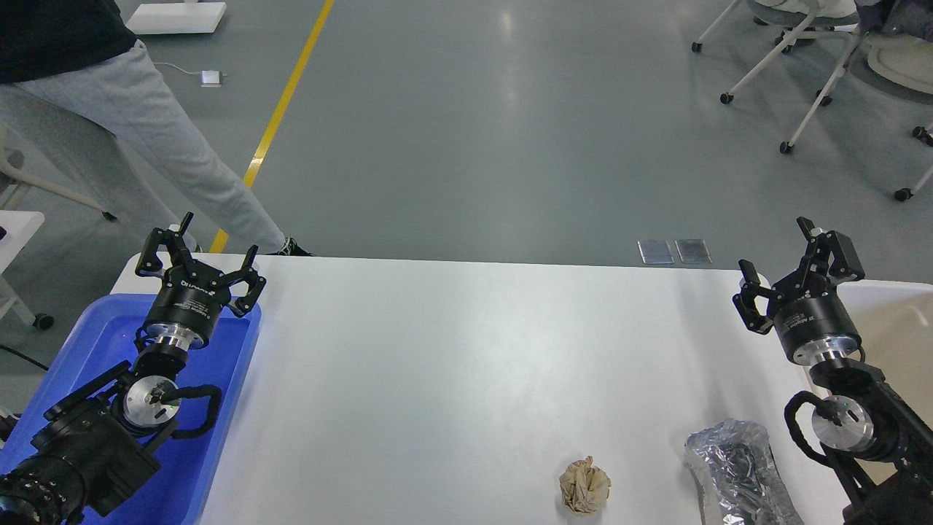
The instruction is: Tidy desktop
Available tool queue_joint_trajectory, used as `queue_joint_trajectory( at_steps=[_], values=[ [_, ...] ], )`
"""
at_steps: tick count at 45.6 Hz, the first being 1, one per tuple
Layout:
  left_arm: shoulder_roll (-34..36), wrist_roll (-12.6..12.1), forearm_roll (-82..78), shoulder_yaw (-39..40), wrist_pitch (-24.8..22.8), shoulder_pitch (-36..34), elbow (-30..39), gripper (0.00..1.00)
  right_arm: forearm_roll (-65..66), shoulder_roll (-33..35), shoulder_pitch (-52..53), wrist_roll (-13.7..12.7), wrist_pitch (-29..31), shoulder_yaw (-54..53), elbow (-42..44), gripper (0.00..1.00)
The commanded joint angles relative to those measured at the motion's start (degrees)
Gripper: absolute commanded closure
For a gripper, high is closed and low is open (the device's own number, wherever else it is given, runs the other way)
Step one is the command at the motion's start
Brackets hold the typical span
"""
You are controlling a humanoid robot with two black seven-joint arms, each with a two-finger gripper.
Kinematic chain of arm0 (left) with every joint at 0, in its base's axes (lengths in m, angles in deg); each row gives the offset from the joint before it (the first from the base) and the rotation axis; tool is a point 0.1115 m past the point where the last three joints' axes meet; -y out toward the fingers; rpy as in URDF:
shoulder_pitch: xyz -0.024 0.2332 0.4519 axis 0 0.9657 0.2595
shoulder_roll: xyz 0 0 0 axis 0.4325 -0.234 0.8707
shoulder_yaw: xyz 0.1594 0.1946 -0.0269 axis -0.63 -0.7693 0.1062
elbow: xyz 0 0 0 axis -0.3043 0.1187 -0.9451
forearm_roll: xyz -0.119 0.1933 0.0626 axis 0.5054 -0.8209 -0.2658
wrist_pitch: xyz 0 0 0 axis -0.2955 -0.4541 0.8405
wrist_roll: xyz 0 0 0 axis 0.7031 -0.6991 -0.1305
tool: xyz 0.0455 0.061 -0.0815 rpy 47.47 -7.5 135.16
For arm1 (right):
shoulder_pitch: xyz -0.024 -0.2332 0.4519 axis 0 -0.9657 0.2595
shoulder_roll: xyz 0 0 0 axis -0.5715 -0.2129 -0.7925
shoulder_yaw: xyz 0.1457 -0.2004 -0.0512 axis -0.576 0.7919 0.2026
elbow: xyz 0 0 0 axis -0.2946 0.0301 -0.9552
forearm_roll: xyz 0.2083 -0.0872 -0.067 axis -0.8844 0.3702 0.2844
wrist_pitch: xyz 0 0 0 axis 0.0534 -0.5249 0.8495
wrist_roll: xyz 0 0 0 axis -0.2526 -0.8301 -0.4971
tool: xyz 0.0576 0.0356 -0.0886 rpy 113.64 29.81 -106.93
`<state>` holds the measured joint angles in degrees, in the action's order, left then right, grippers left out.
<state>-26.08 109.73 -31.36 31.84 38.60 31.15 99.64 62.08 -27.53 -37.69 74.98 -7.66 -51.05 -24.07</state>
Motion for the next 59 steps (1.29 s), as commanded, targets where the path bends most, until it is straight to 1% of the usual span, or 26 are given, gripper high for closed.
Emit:
queue_joint_trajectory(
  at_steps=[1,44,47,49,53,55,59],
  values=[
    [0.0,0.0,0.0,0.0,0.0,0.0,0.0,0.00,0.0,-0.2,-0.1,0.0,0.0,0.0,0.1,0.01],
    [0.0,0.0,0.1,0.0,0.0,0.0,0.0,0.00,0.1,1.1,1.0,-0.2,0.4,0.1,1.7,0.01],
    [0.0,0.0,0.1,0.0,-0.1,-0.1,0.0,0.00,0.1,1.1,1.8,-0.9,0.2,0.4,2.3,0.01],
    [0.0,0.0,0.1,0.0,-0.1,-0.1,0.0,0.00,0.1,1.1,2.3,-1.8,0.1,0.6,2.4,0.01],
    [0.0,0.0,0.1,0.0,-0.1,-0.1,0.0,0.00,-0.1,1.0,3.4,-5.9,-1.0,1.6,2.3,0.01],
    [0.0,0.0,0.1,0.0,-0.1,-0.1,0.0,0.00,-0.2,1.1,3.6,-7.2,-1.4,1.6,2.2,0.01],
    [0.0,-0.1,0.1,0.0,-0.1,-0.1,0.0,0.00,-0.3,1.4,4.3,-8.0,-1.3,1.6,2.0,0.01]
  ],
)
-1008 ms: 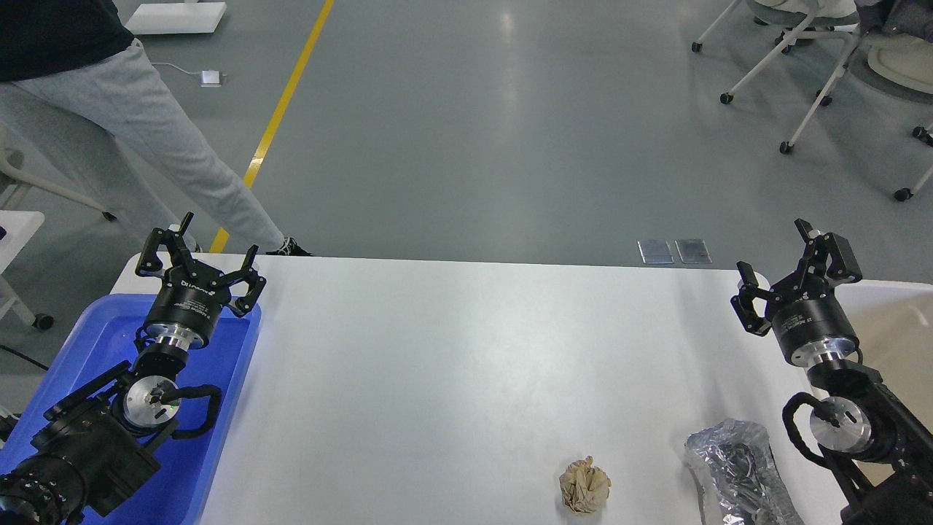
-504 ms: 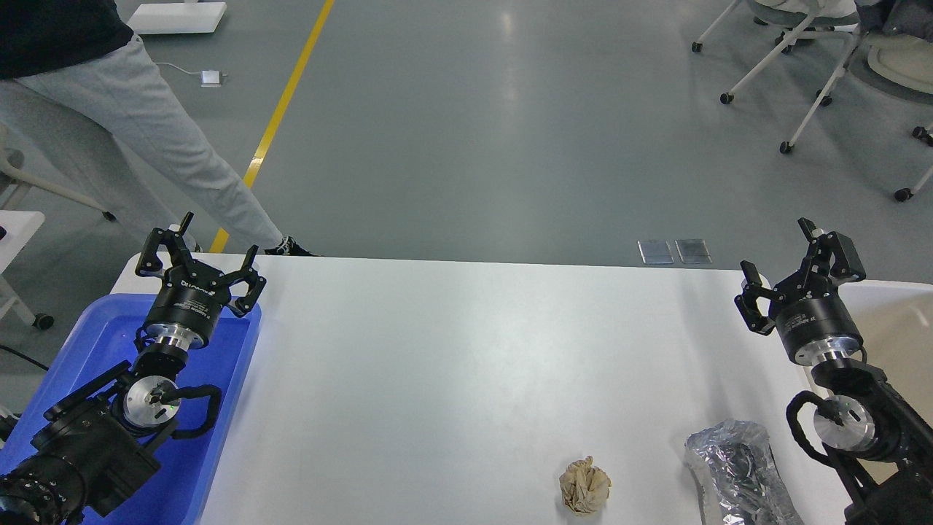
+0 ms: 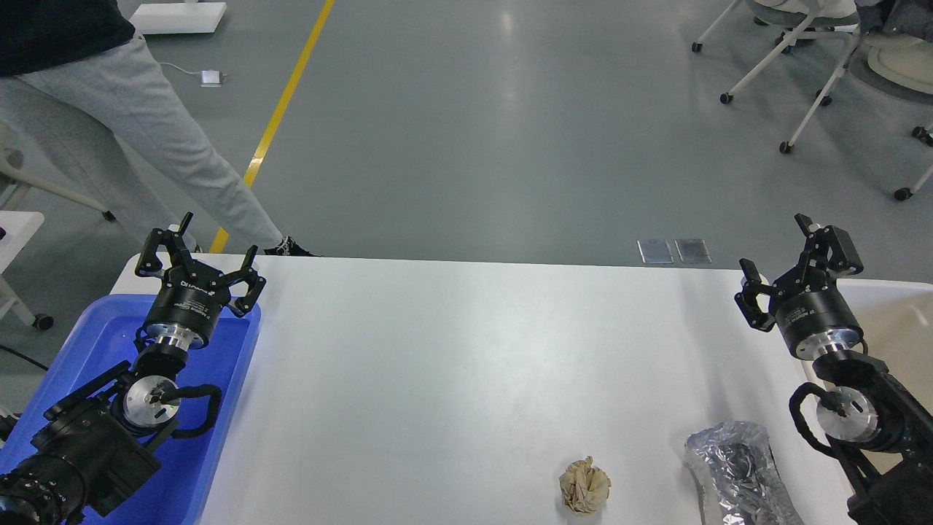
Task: Tidy desktop
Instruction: 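Raise the right gripper and swing it outward toward the bin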
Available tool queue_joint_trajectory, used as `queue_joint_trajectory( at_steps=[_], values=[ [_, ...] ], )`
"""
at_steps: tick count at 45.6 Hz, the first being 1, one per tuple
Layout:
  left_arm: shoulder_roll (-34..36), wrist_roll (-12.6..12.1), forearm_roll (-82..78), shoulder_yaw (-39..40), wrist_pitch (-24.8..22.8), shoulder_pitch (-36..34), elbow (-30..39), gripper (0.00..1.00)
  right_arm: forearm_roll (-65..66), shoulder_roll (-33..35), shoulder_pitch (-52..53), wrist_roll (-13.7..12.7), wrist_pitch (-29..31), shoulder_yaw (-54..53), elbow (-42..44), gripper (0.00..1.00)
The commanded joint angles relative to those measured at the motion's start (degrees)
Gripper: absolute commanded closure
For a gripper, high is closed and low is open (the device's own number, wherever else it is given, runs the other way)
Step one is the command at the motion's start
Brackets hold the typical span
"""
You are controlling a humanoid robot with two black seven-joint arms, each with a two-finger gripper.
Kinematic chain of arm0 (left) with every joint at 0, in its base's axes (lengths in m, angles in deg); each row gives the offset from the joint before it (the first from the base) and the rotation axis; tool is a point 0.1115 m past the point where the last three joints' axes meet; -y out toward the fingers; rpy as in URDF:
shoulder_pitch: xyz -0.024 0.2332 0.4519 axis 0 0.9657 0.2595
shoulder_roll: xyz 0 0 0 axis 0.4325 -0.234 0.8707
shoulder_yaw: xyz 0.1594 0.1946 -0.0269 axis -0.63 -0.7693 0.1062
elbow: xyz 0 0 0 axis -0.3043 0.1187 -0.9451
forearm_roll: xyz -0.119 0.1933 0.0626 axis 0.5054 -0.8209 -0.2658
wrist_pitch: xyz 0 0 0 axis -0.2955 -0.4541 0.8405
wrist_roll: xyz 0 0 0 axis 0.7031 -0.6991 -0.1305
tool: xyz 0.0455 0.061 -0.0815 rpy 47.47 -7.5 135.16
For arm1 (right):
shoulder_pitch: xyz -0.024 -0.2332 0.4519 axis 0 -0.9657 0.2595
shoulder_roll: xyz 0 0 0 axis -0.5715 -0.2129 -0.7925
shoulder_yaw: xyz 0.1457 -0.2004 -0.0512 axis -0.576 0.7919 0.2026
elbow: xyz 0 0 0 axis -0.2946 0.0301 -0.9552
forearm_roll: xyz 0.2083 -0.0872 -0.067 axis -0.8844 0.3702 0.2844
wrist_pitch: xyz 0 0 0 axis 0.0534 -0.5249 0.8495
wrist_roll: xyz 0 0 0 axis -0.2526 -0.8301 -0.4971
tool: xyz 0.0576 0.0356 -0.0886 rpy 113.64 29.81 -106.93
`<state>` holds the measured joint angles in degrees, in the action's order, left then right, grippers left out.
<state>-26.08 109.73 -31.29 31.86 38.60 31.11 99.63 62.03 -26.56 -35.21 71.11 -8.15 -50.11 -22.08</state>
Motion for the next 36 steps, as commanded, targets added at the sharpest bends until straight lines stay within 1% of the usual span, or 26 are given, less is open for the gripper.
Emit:
queue_joint_trajectory(
  at_steps=[1,9,15,20,24,32,36],
  values=[
    [0.0,-0.1,0.0,0.0,-0.1,0.0,0.0,0.00,-0.3,0.6,1.8,-4.2,-0.8,0.7,-0.1,0.01],
    [0.0,-0.1,0.0,0.0,-0.1,0.0,0.0,0.00,-0.4,2.1,1.0,-4.7,-0.1,1.2,-0.7,0.01],
    [0.0,-0.1,-0.1,0.0,-0.1,-0.1,0.0,0.00,-0.4,3.3,0.8,-6.2,-0.3,1.6,-1.4,0.01],
    [0.0,-0.1,0.0,0.0,-0.1,-0.1,0.0,0.00,-0.4,5.0,0.8,-7.3,-0.7,2.9,-4.1,0.01],
    [0.0,-0.1,0.0,0.0,-0.1,-0.1,0.0,0.00,-0.3,7.4,0.2,-8.5,-0.5,5.6,-7.4,0.01],
    [0.0,-0.1,0.0,0.0,-0.1,0.0,0.0,0.00,-0.3,15.0,-0.4,-9.0,-0.1,11.5,-12.7,0.01],
    [0.0,-0.1,-0.1,0.0,-0.1,-0.1,0.0,0.00,-0.3,18.4,-0.3,-9.8,0.1,12.7,-14.8,0.01]
  ],
)
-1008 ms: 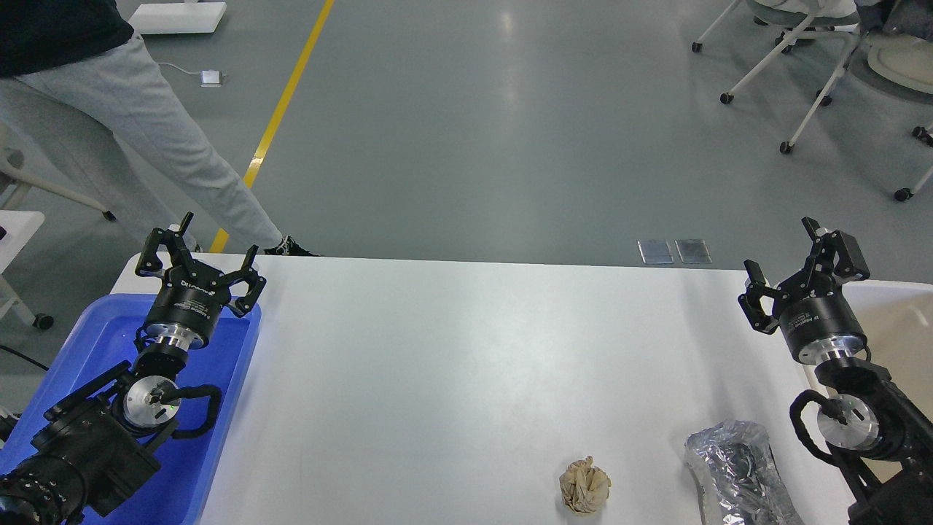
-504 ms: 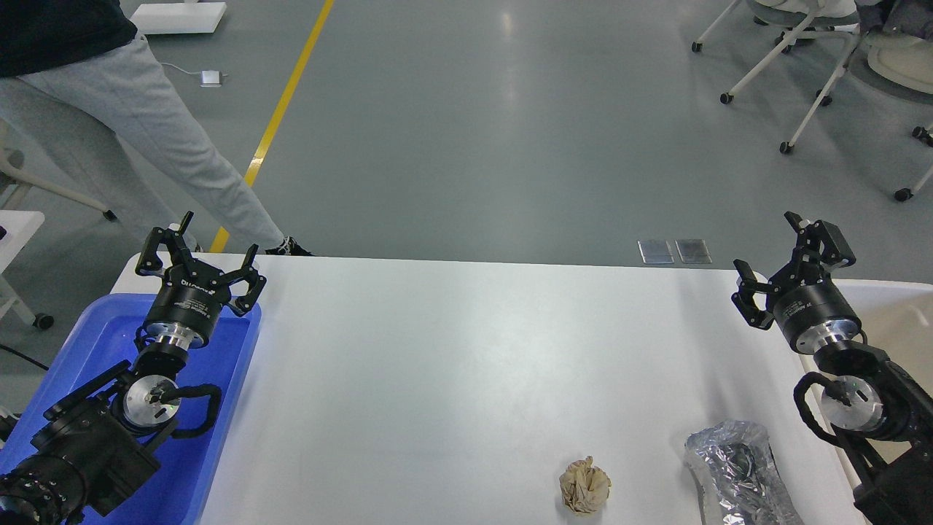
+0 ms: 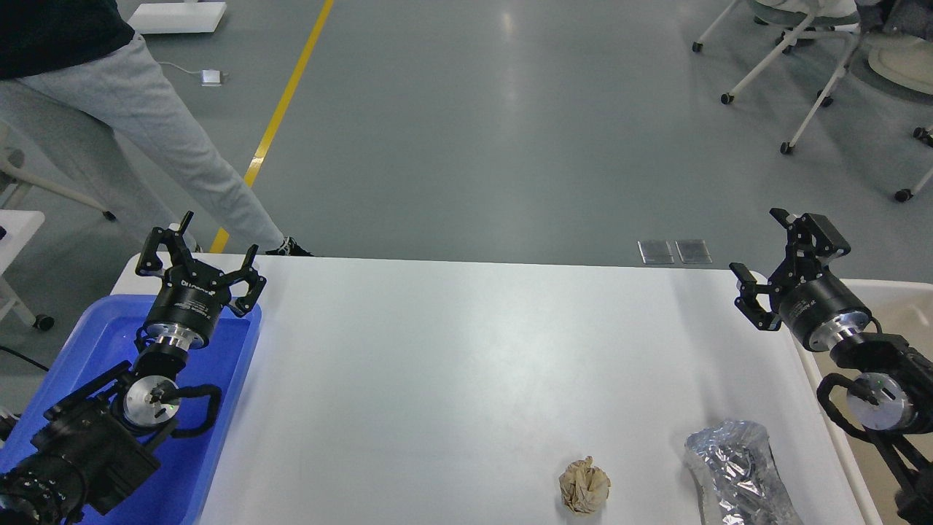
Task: Tidy desktop
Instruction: 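Raise the right gripper and swing it outward toward the bin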
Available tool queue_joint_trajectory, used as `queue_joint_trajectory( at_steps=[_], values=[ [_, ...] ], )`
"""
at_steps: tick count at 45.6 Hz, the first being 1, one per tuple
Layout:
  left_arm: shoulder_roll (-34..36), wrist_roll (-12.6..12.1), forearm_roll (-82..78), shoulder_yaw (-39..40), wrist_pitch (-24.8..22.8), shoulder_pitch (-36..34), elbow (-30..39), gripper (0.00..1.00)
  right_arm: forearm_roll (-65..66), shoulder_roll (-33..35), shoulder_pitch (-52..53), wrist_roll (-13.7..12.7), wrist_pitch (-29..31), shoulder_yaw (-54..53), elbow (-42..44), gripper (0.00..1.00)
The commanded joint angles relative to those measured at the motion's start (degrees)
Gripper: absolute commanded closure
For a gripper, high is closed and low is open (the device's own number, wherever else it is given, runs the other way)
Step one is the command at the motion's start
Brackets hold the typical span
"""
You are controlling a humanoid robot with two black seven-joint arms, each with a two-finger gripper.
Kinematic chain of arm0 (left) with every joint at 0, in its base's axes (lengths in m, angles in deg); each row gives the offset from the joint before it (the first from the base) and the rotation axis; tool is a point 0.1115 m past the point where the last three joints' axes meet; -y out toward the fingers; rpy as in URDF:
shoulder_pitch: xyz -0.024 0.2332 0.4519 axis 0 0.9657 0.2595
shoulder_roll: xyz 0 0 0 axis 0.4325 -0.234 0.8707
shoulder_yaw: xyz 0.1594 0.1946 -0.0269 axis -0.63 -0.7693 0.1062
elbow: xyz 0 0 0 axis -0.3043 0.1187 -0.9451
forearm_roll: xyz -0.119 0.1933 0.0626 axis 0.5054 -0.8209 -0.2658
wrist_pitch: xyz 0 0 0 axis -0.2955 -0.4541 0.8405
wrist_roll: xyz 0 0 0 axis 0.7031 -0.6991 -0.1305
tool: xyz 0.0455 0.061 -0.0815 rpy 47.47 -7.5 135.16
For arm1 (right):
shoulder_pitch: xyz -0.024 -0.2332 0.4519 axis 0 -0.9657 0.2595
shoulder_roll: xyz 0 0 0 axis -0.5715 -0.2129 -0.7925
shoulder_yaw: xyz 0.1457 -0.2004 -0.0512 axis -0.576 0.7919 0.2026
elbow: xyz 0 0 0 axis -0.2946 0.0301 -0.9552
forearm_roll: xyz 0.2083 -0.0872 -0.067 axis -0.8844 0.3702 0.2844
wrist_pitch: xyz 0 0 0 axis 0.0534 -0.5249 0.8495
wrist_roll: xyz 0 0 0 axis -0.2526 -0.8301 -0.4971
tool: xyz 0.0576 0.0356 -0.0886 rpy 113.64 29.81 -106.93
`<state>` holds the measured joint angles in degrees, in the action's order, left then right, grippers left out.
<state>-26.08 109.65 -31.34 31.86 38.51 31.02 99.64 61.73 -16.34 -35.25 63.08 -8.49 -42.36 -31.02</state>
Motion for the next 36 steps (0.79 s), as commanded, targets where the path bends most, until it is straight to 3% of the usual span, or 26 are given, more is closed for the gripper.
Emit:
queue_joint_trajectory(
  at_steps=[1,15,25,31,36],
  values=[
    [0.0,0.0,0.0,0.0,0.0,0.0,0.0,0.00,0.0,9.1,-0.3,-2.2,0.5,5.1,-6.4,0.01],
    [0.0,0.0,0.0,0.0,0.0,0.0,0.0,0.00,1.6,18.1,0.4,-7.3,1.0,8.9,-14.1,0.01],
    [0.0,0.0,0.0,0.0,0.0,0.0,0.0,0.00,10.3,23.8,0.5,-12.1,1.2,13.6,-22.0,0.01],
    [0.0,0.0,0.0,0.0,0.0,0.0,0.0,0.00,17.6,26.1,1.5,-14.6,5.0,15.8,-23.0,0.01],
    [0.0,0.0,0.0,0.0,0.0,0.0,0.0,0.00,22.3,29.2,1.3,-14.8,10.6,17.7,-24.4,0.01]
  ],
)
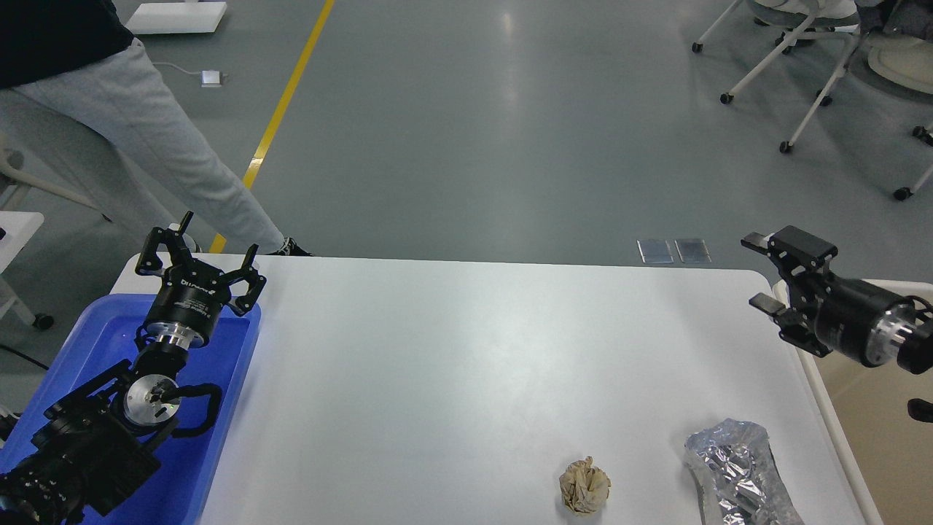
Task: Tidy desktop
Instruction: 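Raise the right gripper and swing it outward toward the bin, then lower the right gripper down to the clear plastic wrapper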
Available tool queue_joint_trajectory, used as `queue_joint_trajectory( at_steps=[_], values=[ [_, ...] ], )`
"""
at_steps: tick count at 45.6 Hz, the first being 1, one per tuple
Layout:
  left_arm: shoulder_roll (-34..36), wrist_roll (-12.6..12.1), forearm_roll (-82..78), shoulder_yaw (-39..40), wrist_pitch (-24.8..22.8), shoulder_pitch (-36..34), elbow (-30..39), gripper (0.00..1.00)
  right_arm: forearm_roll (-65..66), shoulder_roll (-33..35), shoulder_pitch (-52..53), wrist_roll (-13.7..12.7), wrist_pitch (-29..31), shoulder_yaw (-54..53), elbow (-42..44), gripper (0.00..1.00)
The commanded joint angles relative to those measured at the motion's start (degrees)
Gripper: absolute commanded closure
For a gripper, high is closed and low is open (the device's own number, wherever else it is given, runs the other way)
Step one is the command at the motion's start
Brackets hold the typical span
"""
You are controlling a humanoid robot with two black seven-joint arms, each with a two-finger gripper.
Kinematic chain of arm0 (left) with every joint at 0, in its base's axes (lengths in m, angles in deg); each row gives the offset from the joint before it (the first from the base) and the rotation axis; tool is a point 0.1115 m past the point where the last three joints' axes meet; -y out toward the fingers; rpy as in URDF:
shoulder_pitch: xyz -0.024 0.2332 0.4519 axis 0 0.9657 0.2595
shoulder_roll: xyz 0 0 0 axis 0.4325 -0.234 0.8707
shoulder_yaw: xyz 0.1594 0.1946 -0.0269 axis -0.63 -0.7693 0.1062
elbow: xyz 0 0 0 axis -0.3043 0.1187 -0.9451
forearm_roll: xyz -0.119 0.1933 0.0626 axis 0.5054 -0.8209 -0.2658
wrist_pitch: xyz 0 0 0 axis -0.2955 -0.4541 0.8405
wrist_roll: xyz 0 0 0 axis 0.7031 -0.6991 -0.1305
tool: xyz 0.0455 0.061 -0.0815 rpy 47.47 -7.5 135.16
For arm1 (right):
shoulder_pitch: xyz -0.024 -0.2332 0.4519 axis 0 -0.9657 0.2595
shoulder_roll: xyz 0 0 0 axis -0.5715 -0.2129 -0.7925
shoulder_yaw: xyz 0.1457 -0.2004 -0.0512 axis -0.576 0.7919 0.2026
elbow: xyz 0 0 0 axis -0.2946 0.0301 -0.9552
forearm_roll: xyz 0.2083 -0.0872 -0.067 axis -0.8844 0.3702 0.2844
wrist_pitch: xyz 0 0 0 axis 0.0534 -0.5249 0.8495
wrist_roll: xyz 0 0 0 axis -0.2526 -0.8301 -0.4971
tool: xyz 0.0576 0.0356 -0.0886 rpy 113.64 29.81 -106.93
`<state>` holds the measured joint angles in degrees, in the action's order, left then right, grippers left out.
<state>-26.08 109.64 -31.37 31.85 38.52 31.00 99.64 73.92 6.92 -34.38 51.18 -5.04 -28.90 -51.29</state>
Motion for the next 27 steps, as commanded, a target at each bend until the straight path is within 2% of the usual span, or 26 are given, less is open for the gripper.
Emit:
queue_joint_trajectory(
  at_steps=[1,11,20,27],
  values=[
    [0.0,0.0,0.0,0.0,0.0,0.0,0.0,0.00,10.9,6.5,0.3,-2.9,8.1,4.6,-4.6,0.01],
    [0.0,0.0,0.0,0.0,0.0,0.0,0.0,0.00,25.9,8.3,0.7,-2.9,11.4,9.5,-6.0,0.01],
    [0.0,0.0,0.0,0.0,0.0,0.0,0.0,0.00,41.9,5.9,0.1,-2.8,11.4,9.9,-6.5,0.01],
    [0.0,0.0,0.0,0.0,0.0,0.0,0.0,0.00,45.1,5.4,-0.3,-1.1,12.0,14.8,-6.5,0.00]
  ],
)
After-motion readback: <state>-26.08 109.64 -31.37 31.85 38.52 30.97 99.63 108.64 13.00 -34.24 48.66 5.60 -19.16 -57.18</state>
